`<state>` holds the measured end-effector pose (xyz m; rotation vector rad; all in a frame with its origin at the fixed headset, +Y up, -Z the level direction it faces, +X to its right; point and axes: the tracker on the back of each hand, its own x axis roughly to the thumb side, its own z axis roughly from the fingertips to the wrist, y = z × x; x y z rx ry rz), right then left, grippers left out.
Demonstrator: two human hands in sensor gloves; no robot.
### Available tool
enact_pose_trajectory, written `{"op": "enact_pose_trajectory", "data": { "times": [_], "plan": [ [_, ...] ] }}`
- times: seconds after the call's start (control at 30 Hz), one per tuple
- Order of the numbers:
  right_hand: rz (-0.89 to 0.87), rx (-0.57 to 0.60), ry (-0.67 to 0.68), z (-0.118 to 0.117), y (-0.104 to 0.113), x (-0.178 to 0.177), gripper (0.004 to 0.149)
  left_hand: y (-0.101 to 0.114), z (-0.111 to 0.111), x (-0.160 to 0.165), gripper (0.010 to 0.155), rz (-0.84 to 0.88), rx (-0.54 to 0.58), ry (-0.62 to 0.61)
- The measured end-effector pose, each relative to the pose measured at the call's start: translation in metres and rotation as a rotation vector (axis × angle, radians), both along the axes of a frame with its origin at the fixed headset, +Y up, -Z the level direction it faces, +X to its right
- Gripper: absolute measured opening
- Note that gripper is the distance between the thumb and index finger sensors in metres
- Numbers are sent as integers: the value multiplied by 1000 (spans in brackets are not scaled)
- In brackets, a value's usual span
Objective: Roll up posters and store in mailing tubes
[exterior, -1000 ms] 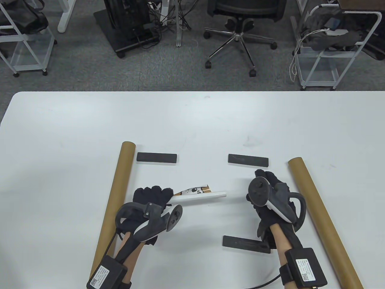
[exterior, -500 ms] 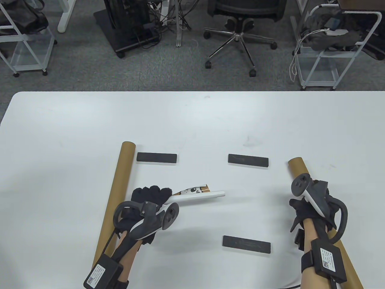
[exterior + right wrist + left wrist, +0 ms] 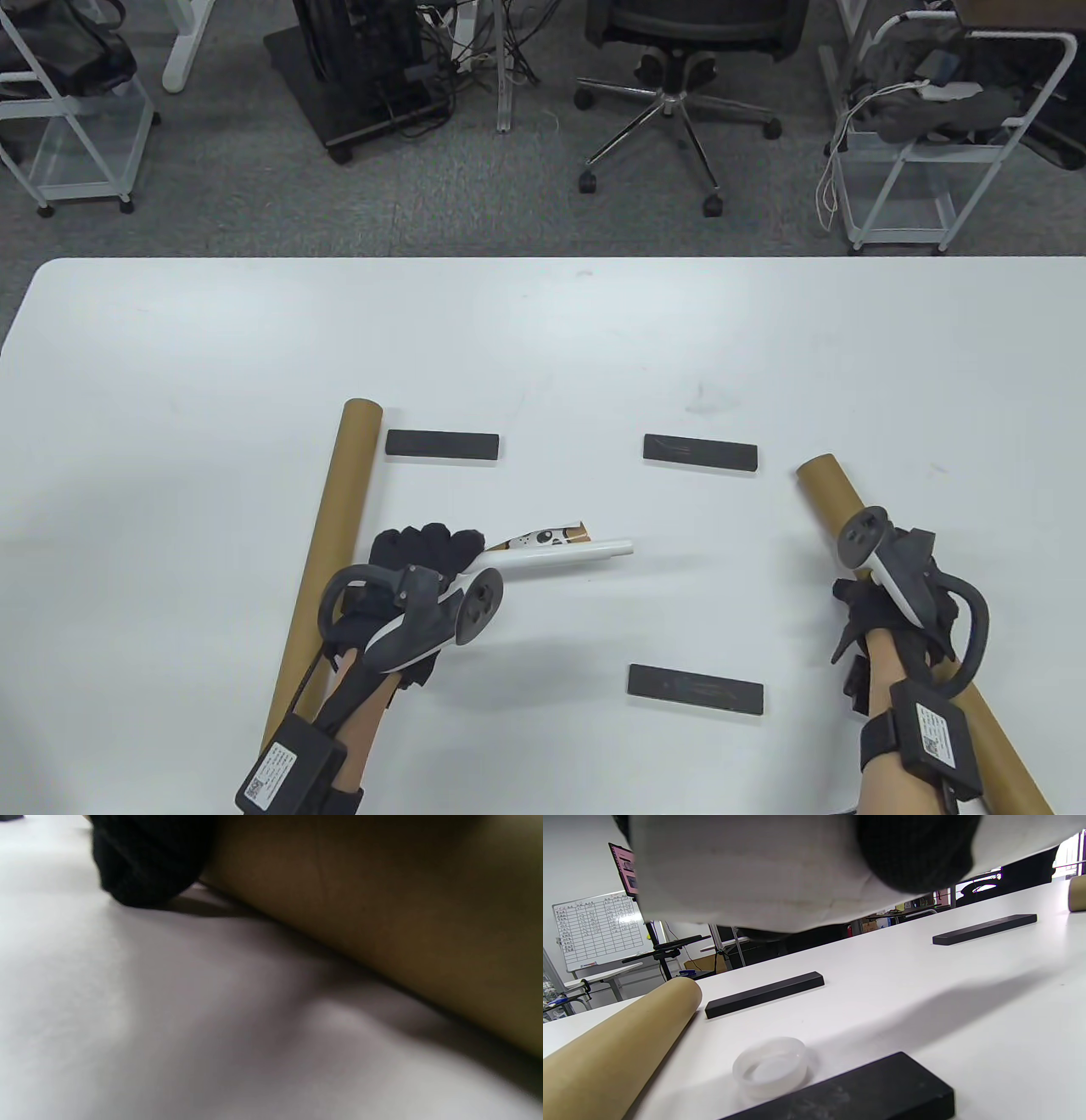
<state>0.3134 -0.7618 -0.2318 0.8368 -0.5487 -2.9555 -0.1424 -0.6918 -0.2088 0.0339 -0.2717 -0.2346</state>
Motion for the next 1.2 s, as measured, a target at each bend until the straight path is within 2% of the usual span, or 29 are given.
{"op": "enact_pose_trajectory", "data": {
  "times": [0.2,0.37,0.47,0.6,0.8,0.87,0.93,1.2],
  "plan": [
    [4,7,64,1,10,-11,86,2,-1,-4,53,6,7,17],
    [-29,62,161,-1,33,-35,86,2,0,-8,53,2,14,34],
    [-22,117,246,-3,48,-55,86,2,0,-10,53,-7,16,39],
    [16,160,366,-5,58,-79,86,2,-3,-14,53,-15,23,52],
    [59,222,517,-7,51,-103,83,1,-7,-22,52,-29,28,77],
    [68,195,537,-7,54,-106,83,2,-9,-25,53,-41,38,87],
    [101,244,574,-6,57,-110,83,3,-10,-28,53,-34,53,106],
    [186,216,664,2,50,-120,83,0,-14,-33,53,-39,59,130]
  ]
}}
